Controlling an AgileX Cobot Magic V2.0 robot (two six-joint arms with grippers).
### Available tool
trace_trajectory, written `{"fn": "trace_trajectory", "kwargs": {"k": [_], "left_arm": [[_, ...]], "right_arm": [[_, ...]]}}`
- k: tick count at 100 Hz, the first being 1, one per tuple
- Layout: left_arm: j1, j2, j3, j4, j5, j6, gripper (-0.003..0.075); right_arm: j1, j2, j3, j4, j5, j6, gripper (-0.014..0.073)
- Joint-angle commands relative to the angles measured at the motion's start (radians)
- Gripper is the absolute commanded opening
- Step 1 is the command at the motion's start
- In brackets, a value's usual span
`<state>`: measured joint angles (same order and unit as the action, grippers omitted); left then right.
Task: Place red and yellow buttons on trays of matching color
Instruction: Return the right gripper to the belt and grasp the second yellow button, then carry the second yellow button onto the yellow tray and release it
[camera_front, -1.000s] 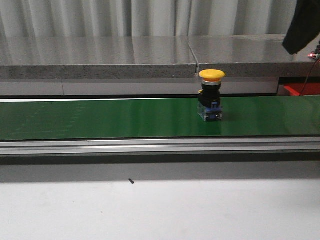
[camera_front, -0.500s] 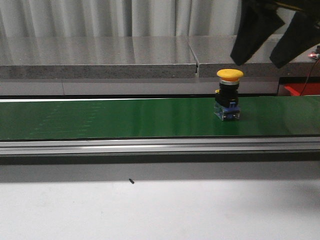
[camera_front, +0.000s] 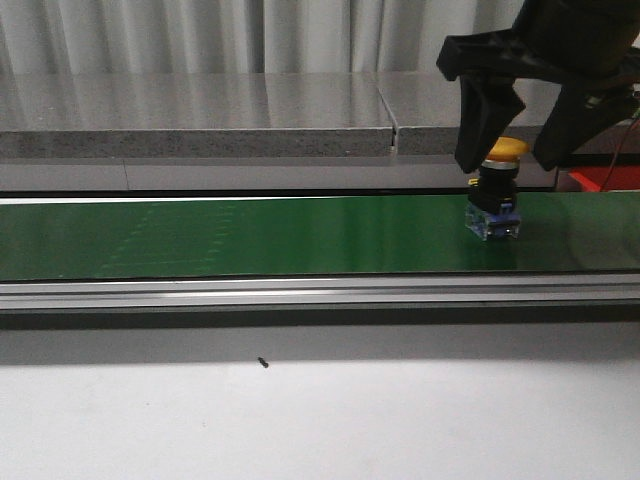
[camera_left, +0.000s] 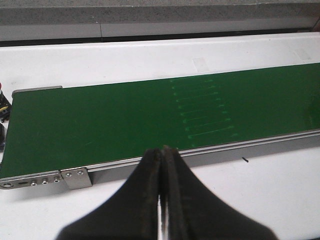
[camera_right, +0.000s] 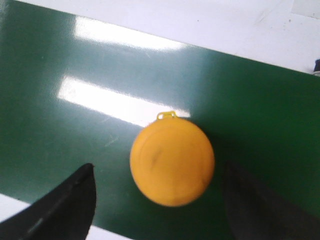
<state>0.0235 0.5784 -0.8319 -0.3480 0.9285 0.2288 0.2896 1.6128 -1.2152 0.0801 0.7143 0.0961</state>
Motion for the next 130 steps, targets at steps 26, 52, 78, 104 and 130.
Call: {"fn": "trace_trajectory", "kwargs": {"k": [26, 52, 78, 104, 130], "left_arm": [[-0.007, 0.002, -0.026, -0.029, -0.061, -0.001, -0.002], [-0.007, 0.002, -0.026, -0.029, -0.061, -0.001, -0.002], [-0.007, 0.002, -0.026, -0.029, -0.061, -0.001, -0.002], [-0.007, 0.002, -0.026, -0.029, -0.061, -0.001, -0.002], [-0.007, 0.002, -0.026, -0.029, -0.061, -0.001, -0.002]], "right_arm": [[-0.031, 0.007, -0.033, -0.023, -0.079, 0.0, 0.0178], [-0.083, -0.108, 0.0, -0.03, -0.054, -0.001, 0.0162], [-0.313, -0.302, 0.123, -0.038, 0.002, -0.002, 0.0162], [-0.558, -0.42, 0.235, -0.033, 0.021, -0.036, 0.0162], [-0.74, -0.419, 0.313, -0.013, -0.016, -0.063, 0.0162]]}}
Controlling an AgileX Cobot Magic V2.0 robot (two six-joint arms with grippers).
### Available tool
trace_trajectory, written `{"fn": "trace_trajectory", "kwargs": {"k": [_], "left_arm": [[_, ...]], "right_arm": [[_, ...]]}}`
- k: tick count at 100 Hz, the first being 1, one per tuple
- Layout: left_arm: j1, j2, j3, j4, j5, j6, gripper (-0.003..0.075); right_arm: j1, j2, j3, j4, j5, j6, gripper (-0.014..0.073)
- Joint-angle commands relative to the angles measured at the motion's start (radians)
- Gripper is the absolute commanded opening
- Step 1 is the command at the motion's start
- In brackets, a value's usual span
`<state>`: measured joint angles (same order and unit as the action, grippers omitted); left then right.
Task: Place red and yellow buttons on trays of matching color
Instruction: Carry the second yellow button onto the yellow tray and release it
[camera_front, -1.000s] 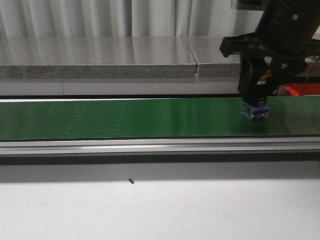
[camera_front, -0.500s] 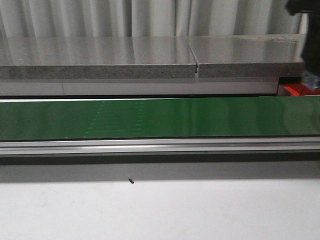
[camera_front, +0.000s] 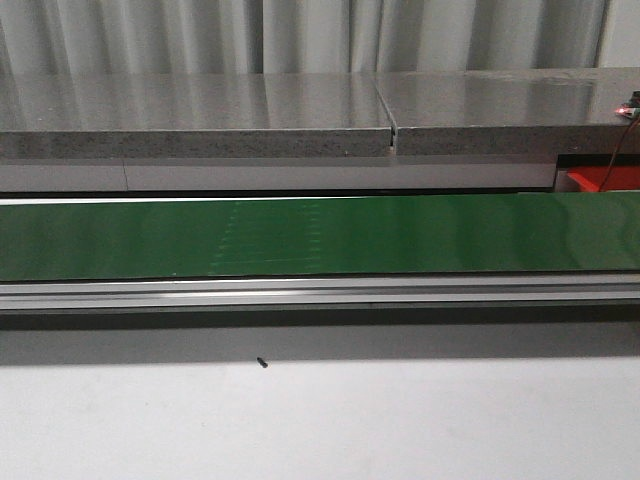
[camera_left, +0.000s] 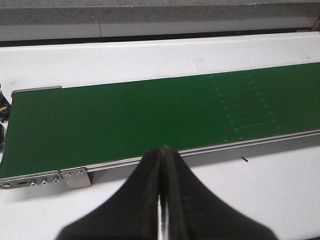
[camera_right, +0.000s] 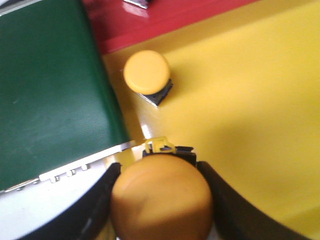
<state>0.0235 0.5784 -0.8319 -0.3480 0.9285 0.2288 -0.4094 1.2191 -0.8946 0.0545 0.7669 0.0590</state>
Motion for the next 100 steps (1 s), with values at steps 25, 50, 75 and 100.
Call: {"fn": "trace_trajectory", "kwargs": {"k": [25, 50, 75, 100], "left_arm": [[-0.007, 0.002, -0.026, -0.029, -0.061, -0.001, -0.002], [-0.007, 0.002, -0.026, -0.029, -0.061, -0.001, -0.002], [-0.007, 0.002, -0.026, -0.029, -0.061, -0.001, -0.002], [-0.007, 0.002, -0.026, -0.029, -0.061, -0.001, -0.002]], "right_arm": [[-0.076, 0.055, 0.081, 0.141, -0.185, -0.112, 0.0162], [-0.076, 0.133, 0.146, 0.152, -0.275, -0.121, 0.0162], [-0.076, 0.221, 0.153, 0.149, -0.281, -0.121, 0.0165], [-0.075, 0.218, 0.153, 0.14, -0.274, -0.121, 0.0447]]}}
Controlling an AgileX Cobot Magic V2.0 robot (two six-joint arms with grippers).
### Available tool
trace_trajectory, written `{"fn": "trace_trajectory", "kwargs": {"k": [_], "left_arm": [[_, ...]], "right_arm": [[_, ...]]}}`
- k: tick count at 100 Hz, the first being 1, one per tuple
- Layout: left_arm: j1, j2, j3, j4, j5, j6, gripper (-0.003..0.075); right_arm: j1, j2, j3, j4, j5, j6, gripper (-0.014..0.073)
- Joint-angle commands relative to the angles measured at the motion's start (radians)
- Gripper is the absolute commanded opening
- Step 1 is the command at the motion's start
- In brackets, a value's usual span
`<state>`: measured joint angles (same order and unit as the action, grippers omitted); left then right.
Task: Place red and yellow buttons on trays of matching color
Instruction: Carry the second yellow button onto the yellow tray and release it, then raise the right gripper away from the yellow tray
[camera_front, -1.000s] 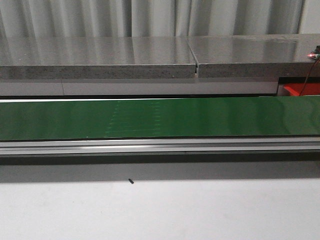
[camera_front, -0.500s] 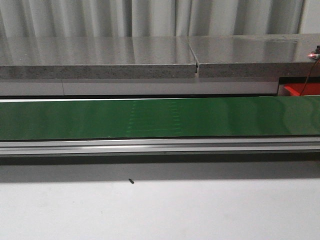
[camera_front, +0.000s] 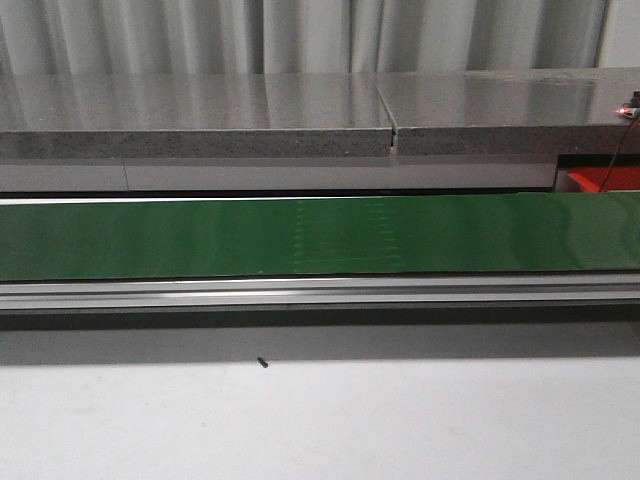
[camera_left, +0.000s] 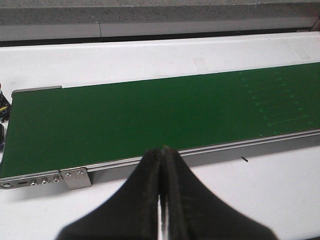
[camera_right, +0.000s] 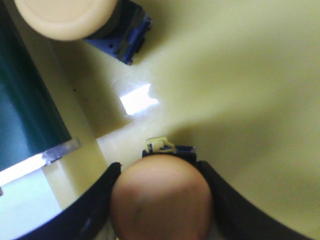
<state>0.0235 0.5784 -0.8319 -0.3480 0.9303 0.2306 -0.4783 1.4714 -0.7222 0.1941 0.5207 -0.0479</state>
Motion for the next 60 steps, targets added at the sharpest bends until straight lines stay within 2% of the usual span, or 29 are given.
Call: {"fn": "trace_trajectory", "kwargs": {"k": [1, 6, 11, 22, 33, 43, 60], "left_arm": [[-0.007, 0.002, -0.026, -0.029, -0.063, -0.003, -0.002], [-0.007, 0.002, -0.026, -0.029, -0.063, -0.003, -0.002], [-0.007, 0.002, -0.026, -0.029, -0.063, -0.003, -0.002], [-0.007, 0.002, -0.026, -0.029, -0.063, -0.003, -0.002], [-0.007, 0.002, -0.026, -0.029, -0.063, -0.003, -0.002], [-0.007, 0.002, -0.026, -0.029, -0.063, -0.003, -0.002], [-0.007, 0.002, -0.026, -0.029, -0.063, -0.003, -0.002]], "right_arm": [[-0.006, -0.036, -0.019, 0.0, -0.028, -0.013, 0.0464], [-0.006, -0.05, -0.019, 0.0, -0.028, -0.013, 0.0579], [-0.006, -0.072, -0.019, -0.004, -0.028, -0.013, 0.0629], [-0.006, -0.146, -0.019, -0.034, -0.022, -0.013, 0.0622], [0.0, -0.242, -0.019, -0.045, -0.004, -0.013, 0.0566], [0.045, -0.329, -0.019, -0.059, 0.012, -0.014, 0.041], [0.19, -0.454, -0.019, -0.128, 0.074, -0.014, -0.0036]]}}
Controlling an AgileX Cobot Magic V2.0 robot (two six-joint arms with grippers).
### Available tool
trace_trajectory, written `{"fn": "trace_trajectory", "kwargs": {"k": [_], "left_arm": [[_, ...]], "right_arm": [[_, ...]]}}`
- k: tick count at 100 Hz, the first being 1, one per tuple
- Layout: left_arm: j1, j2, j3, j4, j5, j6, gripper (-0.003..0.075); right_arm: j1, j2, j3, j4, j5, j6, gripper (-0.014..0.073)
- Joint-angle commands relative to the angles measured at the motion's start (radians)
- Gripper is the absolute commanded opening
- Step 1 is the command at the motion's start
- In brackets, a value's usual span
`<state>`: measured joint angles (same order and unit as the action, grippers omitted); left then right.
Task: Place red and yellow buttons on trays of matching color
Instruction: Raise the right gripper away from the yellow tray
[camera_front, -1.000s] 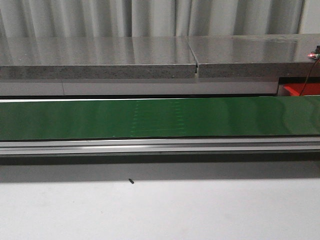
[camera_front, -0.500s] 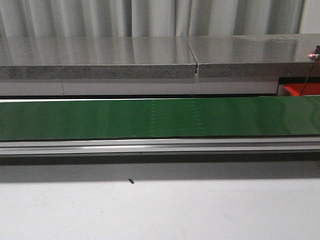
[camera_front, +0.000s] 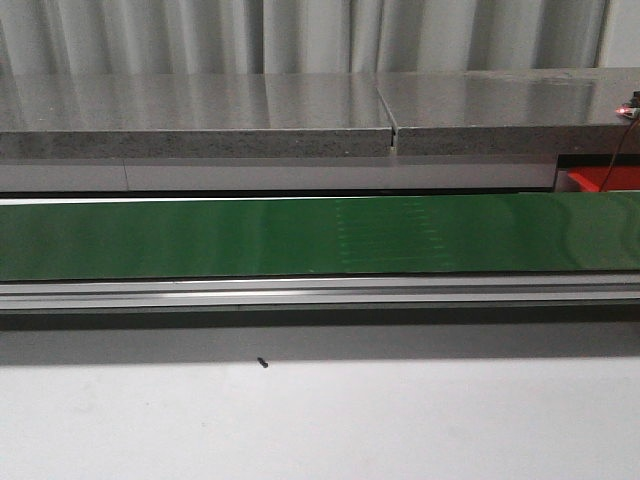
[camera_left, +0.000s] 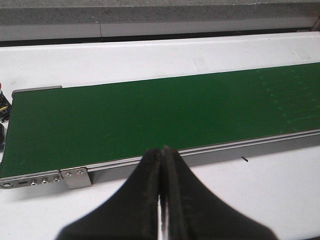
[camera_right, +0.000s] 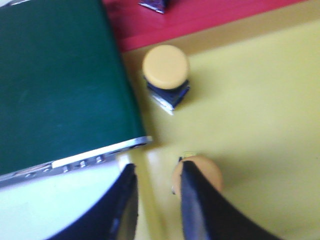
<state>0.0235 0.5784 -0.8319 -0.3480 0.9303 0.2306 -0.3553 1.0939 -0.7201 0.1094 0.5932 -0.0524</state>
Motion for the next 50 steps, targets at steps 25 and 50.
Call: {"fn": "trace_trajectory", "kwargs": {"k": [25, 50], "left_arm": [[-0.007, 0.002, -0.026, -0.029, -0.063, -0.003, -0.002], [-0.007, 0.002, -0.026, -0.029, -0.063, -0.003, -0.002]], "right_arm": [[0.222, -0.227, -0.016, -0.074, 0.004, -0.01, -0.0067], [0.319, -0.391, 0.054, -0.076, -0.013, -0.01, -0.0067]]}}
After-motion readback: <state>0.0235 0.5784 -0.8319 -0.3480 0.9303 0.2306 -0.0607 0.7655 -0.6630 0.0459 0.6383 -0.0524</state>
